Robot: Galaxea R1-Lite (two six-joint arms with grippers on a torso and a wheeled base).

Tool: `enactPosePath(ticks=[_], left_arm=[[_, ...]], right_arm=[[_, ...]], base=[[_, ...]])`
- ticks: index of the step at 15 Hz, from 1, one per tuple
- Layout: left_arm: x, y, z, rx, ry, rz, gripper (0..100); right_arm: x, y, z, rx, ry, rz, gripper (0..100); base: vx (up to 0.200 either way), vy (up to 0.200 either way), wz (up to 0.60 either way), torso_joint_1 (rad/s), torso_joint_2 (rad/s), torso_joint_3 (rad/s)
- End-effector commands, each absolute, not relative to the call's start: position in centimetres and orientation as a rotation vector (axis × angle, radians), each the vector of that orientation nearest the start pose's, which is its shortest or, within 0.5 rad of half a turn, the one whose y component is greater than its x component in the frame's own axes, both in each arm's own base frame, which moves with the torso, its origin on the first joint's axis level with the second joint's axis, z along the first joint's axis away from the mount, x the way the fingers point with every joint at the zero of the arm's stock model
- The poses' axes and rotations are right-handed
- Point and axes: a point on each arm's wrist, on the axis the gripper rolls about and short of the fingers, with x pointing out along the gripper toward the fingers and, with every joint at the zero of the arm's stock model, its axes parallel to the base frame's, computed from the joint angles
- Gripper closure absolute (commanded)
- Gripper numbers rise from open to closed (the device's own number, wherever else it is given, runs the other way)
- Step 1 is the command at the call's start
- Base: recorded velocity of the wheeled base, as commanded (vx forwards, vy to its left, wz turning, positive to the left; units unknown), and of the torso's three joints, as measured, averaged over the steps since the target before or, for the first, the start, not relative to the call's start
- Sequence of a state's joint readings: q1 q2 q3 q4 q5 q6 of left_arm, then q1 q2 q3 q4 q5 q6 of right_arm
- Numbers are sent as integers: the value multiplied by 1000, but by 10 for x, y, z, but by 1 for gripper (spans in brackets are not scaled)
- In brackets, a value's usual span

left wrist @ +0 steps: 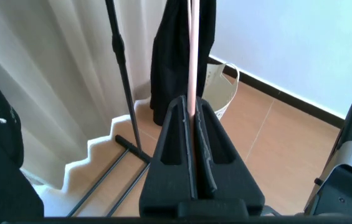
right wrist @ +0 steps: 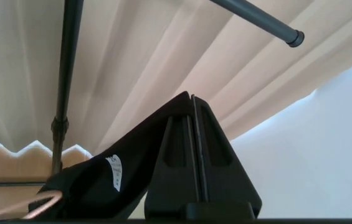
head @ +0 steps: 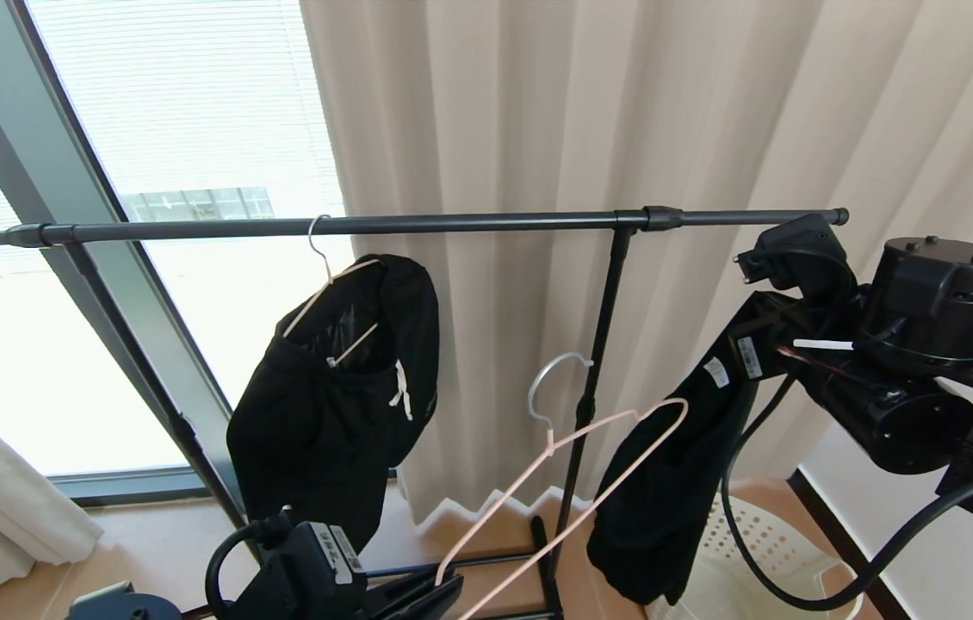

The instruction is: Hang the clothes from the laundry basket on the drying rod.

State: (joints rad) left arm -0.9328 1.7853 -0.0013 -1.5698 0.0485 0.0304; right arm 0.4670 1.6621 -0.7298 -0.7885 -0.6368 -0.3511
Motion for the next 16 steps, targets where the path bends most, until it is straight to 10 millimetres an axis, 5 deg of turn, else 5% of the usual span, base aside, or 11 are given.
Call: enactPosePath(ticks=[1,16], left_arm=[[120,-164,79,149,208,-893,100],[120,-167,88,56,191,-890,100]], right_arm=[[267,122,184,-435,165,-137,100],[258,136,179,-449,168,-78,100]], base=[[0,0,0,0,0,0],[0,0,0,0,0,0]])
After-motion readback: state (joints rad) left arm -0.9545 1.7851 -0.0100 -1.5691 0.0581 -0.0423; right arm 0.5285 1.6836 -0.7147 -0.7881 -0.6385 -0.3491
